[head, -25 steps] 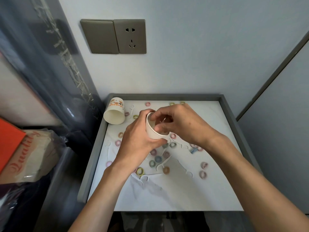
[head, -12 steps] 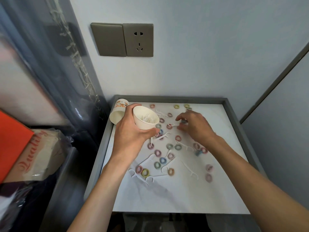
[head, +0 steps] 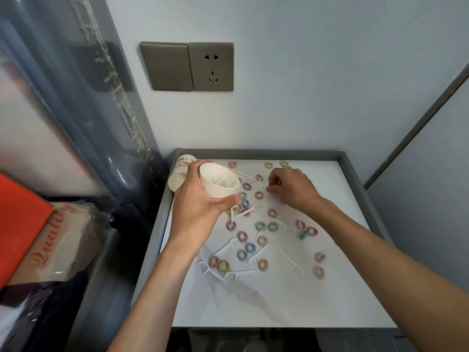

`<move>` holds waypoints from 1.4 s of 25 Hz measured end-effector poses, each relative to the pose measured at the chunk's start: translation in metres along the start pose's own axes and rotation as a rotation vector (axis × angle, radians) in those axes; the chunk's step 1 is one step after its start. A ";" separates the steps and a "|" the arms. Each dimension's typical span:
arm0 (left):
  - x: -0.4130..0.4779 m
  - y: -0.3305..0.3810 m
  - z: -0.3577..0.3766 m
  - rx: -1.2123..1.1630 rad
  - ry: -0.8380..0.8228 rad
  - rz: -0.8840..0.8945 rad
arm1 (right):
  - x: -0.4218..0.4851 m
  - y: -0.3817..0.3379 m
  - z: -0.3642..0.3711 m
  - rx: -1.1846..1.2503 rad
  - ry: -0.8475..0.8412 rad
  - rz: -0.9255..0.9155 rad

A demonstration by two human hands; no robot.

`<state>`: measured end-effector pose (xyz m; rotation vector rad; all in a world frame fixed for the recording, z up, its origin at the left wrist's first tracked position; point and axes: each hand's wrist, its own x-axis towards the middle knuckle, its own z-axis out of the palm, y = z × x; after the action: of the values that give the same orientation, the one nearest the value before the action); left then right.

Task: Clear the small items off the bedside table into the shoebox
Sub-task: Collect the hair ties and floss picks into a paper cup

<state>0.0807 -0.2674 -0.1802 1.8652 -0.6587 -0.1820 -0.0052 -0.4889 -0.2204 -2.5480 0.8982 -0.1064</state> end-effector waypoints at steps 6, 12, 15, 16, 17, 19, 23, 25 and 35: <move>0.004 -0.004 -0.013 -0.016 0.043 -0.021 | 0.021 -0.016 -0.015 0.340 0.162 0.010; 0.008 -0.007 -0.020 -0.031 0.076 -0.029 | 0.054 -0.037 -0.005 0.130 0.038 -0.029; 0.010 -0.009 -0.025 -0.048 0.079 -0.044 | 0.057 -0.033 -0.002 -0.016 0.045 0.002; 0.010 -0.009 -0.026 -0.049 0.080 -0.046 | 0.056 -0.030 -0.001 -0.058 0.062 0.010; 0.010 -0.009 -0.027 -0.048 0.079 -0.047 | 0.055 -0.027 -0.001 -0.104 0.081 0.015; 0.010 -0.009 -0.026 -0.055 0.074 -0.049 | 0.051 -0.021 -0.002 -0.114 0.104 0.027; 0.009 -0.009 -0.025 -0.067 0.069 -0.054 | 0.048 -0.017 -0.003 0.179 0.110 0.017; 0.008 -0.008 -0.025 -0.066 0.068 -0.053 | 0.045 -0.018 -0.005 0.275 0.144 0.008; 0.011 -0.007 -0.020 -0.015 0.076 -0.041 | 0.046 -0.016 -0.009 0.046 0.090 0.056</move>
<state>0.1006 -0.2545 -0.1766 1.8632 -0.5654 -0.1416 0.0381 -0.5092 -0.2085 -2.4900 0.9889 -0.2232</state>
